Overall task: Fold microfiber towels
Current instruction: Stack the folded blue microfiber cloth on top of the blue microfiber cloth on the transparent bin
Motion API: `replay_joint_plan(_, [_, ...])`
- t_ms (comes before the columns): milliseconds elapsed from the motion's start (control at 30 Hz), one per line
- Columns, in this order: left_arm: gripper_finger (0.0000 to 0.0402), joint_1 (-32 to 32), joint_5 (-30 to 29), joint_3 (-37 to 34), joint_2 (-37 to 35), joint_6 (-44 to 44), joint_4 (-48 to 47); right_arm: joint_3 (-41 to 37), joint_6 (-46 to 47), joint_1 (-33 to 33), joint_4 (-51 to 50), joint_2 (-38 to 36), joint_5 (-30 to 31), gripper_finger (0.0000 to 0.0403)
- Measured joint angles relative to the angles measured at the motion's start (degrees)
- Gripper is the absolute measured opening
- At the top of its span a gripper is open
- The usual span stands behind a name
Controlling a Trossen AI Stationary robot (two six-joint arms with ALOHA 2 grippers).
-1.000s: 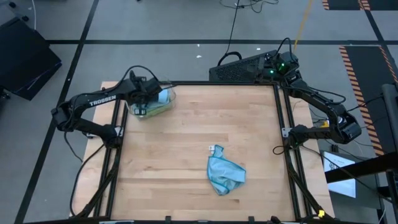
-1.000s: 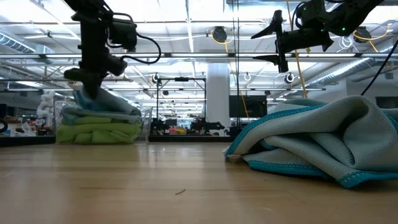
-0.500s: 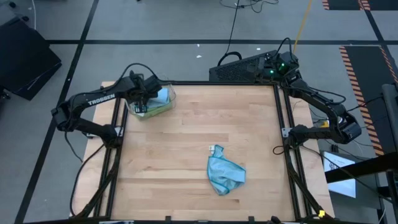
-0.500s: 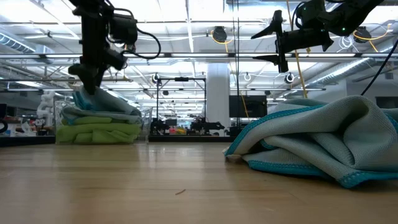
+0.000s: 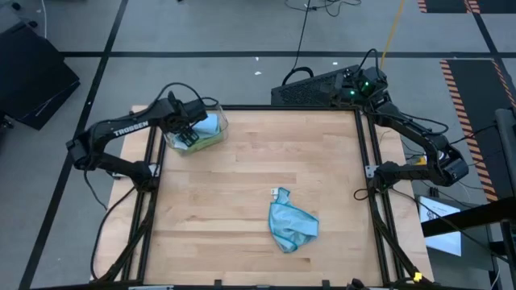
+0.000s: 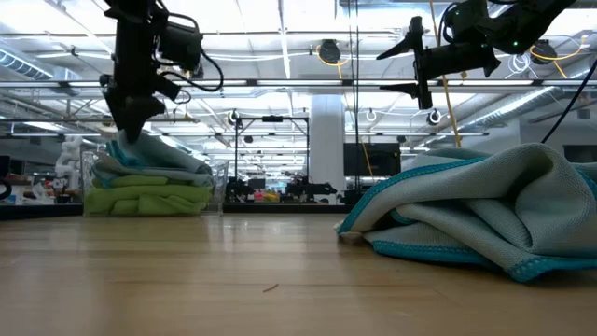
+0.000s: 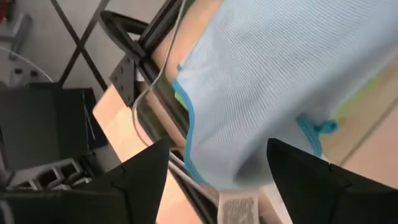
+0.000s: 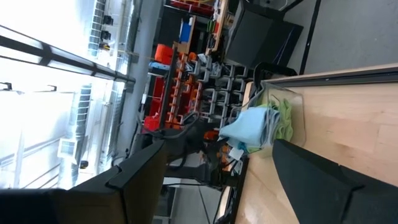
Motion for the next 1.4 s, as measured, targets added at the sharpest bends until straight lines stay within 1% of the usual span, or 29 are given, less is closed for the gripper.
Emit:
replay_joint_plan(67, [0.0275,0.0,-0.5,-0.8,0.0,-0.6,1.7,0.0,0.1,0.0,0.0,0.0,-0.1,0.0286])
replay_joint_plan(167, [0.0273,0.3,-1.4,-2.2,0.0,2.8,4.6,0.0,0.1,0.0,0.0,0.0,-0.2,0.0286])
replay_joint_plan(267, [0.0258,1.9,0.8,-5.0,0.0,6.6,6.5,0.0,0.5,0.0,0.0,0.0,-0.2,0.0286])
replay_joint_plan(333, [0.0239,3.1,2.3,-6.8,0.0,7.9,6.0,0.0,0.5,0.0,0.0,0.0,-0.4,0.0286])
replay_joint_plan(433, [0.0193,3.9,3.1,-8.0,0.0,9.9,4.3,0.0,0.5,0.0,0.0,0.0,-1.8,0.0286])
replay_joint_plan(533, [0.0124,3.9,2.0,-7.6,0.0,12.6,4.3,0.0,0.8,0.0,0.0,0.0,-1.9,0.0286])
replay_joint_plan(633, [0.0045,3.8,1.3,-6.4,0.0,15.1,4.4,0.0,1.0,0.0,0.1,0.0,-1.8,0.0286])
replay_joint_plan(667, [0.0025,3.8,0.7,-5.8,0.0,15.6,4.4,0.0,1.0,0.0,0.1,0.0,-1.8,0.0286])
replay_joint_plan(700, [0.0017,3.6,-0.4,-5.2,0.0,16.1,4.4,0.0,1.0,0.0,0.1,0.0,-1.9,0.0286])
replay_joint_plan(767, [0.0020,3.2,-4.5,-3.8,0.0,17.8,4.3,0.0,1.0,0.0,0.1,0.0,-1.9,0.0286])
replay_joint_plan(867, [0.0032,2.5,-11.1,-2.4,0.0,25.1,4.6,0.0,1.6,0.0,0.1,0.0,-1.9,0.0286])
replay_joint_plan(933, [0.0033,2.3,-11.8,-2.0,0.0,29.7,6.0,0.0,1.6,0.0,0.1,0.0,-1.8,0.0286])
replay_joint_plan(1067, [0.0034,2.3,-8.0,-2.8,0.0,34.4,5.6,0.0,1.6,0.0,0.1,0.0,-1.8,0.0286])
replay_joint_plan(1267, [0.0038,2.8,4.0,-6.3,0.0,35.2,4.0,0.0,1.2,0.0,0.1,0.0,-1.8,0.0286])
replay_joint_plan(1333, [0.0052,2.3,5.5,-6.9,0.0,34.8,3.1,0.0,1.0,0.0,0.1,0.0,-1.8,0.0286])
replay_joint_plan(1400, [0.0078,1.6,5.5,-7.0,0.0,33.7,2.7,0.0,0.8,0.0,0.1,0.0,-1.8,0.0286])
